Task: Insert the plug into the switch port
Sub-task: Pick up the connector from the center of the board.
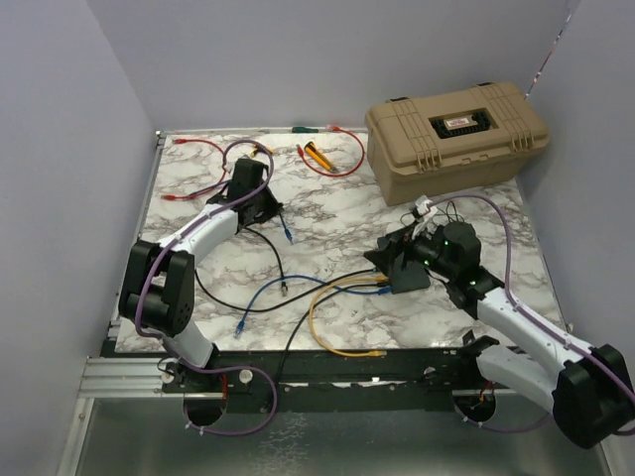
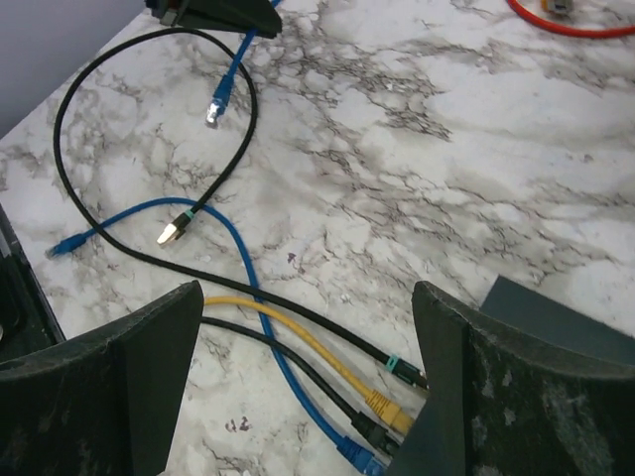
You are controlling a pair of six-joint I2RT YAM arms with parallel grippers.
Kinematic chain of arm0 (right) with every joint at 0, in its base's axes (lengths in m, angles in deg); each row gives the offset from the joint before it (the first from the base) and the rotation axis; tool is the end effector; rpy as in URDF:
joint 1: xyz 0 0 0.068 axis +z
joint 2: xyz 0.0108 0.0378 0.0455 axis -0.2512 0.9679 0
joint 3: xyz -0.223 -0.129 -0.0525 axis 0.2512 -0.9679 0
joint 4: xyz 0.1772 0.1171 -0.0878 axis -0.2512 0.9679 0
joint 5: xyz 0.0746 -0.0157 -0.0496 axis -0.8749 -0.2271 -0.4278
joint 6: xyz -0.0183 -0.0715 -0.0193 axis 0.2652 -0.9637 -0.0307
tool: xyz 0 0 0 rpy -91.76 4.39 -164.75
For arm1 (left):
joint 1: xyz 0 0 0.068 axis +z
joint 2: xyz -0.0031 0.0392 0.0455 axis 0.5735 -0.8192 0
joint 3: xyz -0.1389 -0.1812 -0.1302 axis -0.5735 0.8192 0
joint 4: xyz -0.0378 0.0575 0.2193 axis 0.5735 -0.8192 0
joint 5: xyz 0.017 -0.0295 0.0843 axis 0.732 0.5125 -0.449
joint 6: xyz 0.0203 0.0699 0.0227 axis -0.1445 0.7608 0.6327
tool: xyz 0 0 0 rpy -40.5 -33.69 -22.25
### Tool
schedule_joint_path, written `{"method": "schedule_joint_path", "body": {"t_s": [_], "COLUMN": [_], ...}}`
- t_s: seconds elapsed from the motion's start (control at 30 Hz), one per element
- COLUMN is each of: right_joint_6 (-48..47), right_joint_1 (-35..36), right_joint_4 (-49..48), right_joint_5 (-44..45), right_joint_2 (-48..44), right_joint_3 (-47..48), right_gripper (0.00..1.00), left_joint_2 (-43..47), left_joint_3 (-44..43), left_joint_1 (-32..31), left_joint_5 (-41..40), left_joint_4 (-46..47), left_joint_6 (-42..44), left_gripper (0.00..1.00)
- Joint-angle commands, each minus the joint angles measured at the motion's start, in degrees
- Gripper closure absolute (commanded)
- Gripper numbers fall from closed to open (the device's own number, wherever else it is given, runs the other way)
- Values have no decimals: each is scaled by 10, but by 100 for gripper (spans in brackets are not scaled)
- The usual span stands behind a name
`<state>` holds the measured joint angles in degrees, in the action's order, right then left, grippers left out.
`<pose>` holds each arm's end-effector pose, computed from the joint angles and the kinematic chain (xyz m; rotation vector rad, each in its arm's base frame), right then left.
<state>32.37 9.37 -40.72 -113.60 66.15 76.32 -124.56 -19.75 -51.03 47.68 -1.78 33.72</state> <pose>0.1838 0.1119 0.2368 -0.5253 1.7927 0.8351 0.3342 -0.0993 0.2137 -0.6275 2.3225 -0.5961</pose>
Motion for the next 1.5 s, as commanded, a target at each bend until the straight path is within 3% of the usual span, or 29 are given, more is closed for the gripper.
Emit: {"method": "schedule_joint_path", "body": {"t_s": [0.0, 0.3, 0.6, 0.83, 1.07, 1.47], "right_joint_6": [-80, -276, -362, -411, -445, -515], "right_joint_1": [57, 225, 296, 309, 312, 329], "right_joint_4": [-34, -168, -327, -358, -345, -393], "right_joint_5": [26, 128, 194, 209, 202, 264], "right_joint_2": [50, 155, 282, 350, 386, 439], "right_joint_3": [41, 49, 62, 89, 116, 123], "right_gripper": [10, 11, 17, 26, 43, 55], "left_joint_2": [36, 41, 47, 49, 51, 51], "left_joint_3": [-16, -13, -13, -13, -16, -16], "left_joint_1": [-32, -55, -71, -81, -85, -87], "left_joint_5": [-77, -58, -56, -54, -36, -28], "left_joint_4": [-40, -47, -53, -59, -60, -60], "left_joint_6": [-42, -78, -86, -100, -107, -111], "left_gripper": [100, 100, 100, 100, 100, 99]}}
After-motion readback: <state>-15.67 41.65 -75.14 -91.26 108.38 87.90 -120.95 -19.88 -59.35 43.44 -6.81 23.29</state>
